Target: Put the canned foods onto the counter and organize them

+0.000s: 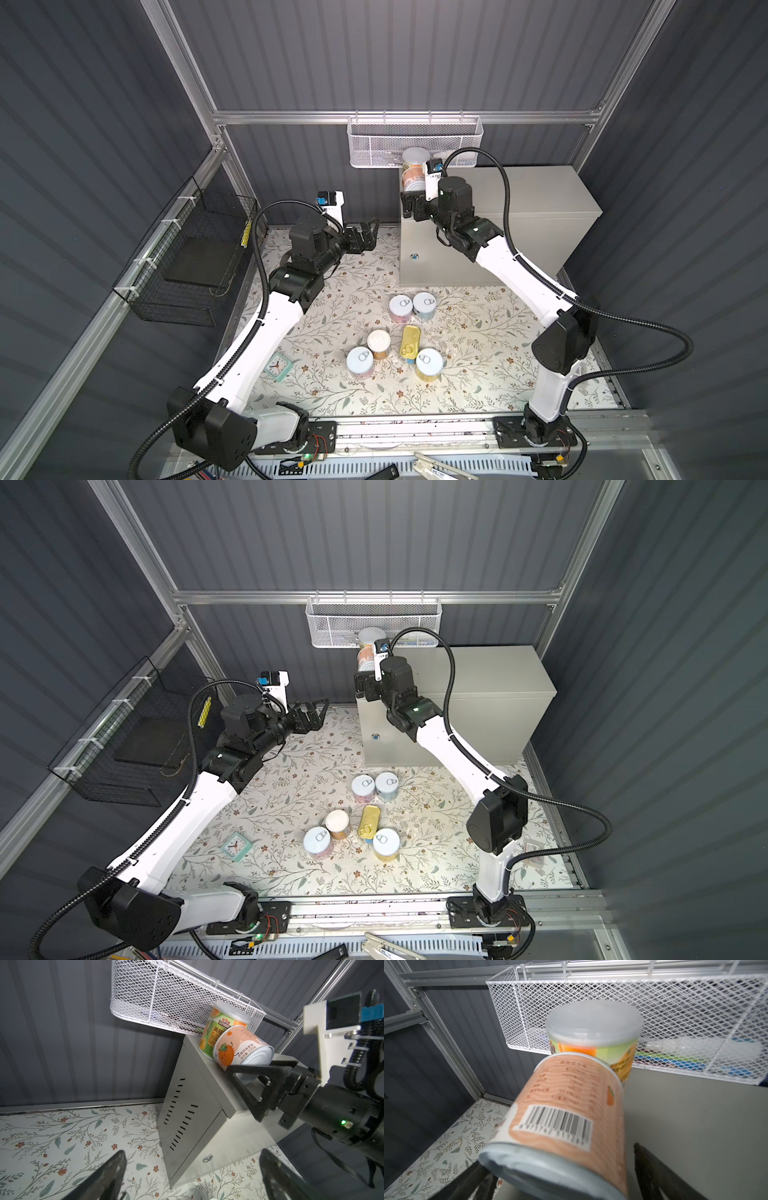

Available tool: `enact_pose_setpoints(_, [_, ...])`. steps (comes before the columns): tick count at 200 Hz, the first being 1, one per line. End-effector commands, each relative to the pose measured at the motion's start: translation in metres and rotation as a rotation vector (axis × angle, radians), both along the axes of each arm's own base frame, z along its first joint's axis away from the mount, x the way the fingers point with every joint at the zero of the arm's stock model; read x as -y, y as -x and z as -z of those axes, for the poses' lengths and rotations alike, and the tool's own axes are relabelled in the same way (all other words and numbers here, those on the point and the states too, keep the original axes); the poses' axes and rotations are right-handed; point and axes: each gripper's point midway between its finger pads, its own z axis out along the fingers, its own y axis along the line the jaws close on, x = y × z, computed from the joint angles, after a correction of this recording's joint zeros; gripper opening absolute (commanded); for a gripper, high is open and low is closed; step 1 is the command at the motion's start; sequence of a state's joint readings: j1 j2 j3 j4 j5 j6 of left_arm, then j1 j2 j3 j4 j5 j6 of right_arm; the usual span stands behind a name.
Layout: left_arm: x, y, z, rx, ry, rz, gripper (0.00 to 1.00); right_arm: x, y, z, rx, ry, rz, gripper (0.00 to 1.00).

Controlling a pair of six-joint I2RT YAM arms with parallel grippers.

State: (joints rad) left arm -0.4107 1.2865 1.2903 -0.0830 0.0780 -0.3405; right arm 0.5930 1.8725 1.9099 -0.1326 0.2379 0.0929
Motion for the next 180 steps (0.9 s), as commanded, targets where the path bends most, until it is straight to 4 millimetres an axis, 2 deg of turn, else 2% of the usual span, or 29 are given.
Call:
enact_pose_setpoints(1, [-0.006,0.005,-0.003,0.019,-0.020,-0.012,1.00,0.009,-0.005,-0.012,0.069,-0.009,0.069,0.99])
enact_pose_setpoints(26, [-0.005,0.003,0.001,0.014,-0.022,-0.011,1.00,0.006,-0.008,-0.017,0.128,-0.022,0.072,0.97])
enact_pose_setpoints(36, [-0.005,0.001,0.003,0.009,-0.024,-0.012,1.00,0.003,-0.007,-0.017,0.151,-0.022,0.061,0.93])
enact_pose_setpoints(50, [-0.005,0.001,0.003,0.009,-0.026,-0.013,1.00,-0.002,-0.004,-0.017,0.179,-0.020,0.047,0.82])
enact_pose_setpoints(91, [-0.003,-0.001,0.004,0.005,-0.012,-0.009,1.00,-0.009,0.012,-0.016,0.211,0.004,0.010,0.75])
enact_pose_setpoints(124, [0.010,-0.003,-0.002,-0.026,0.115,0.036,1.00,0.000,0.042,-0.026,0.276,-0.046,-0.038,0.72])
enact_pose_setpoints(180, [0.048,0.013,-0.039,-0.068,0.476,0.284,1.00,-0.029,0.110,-0.028,0.397,-0.016,-0.296,0.71])
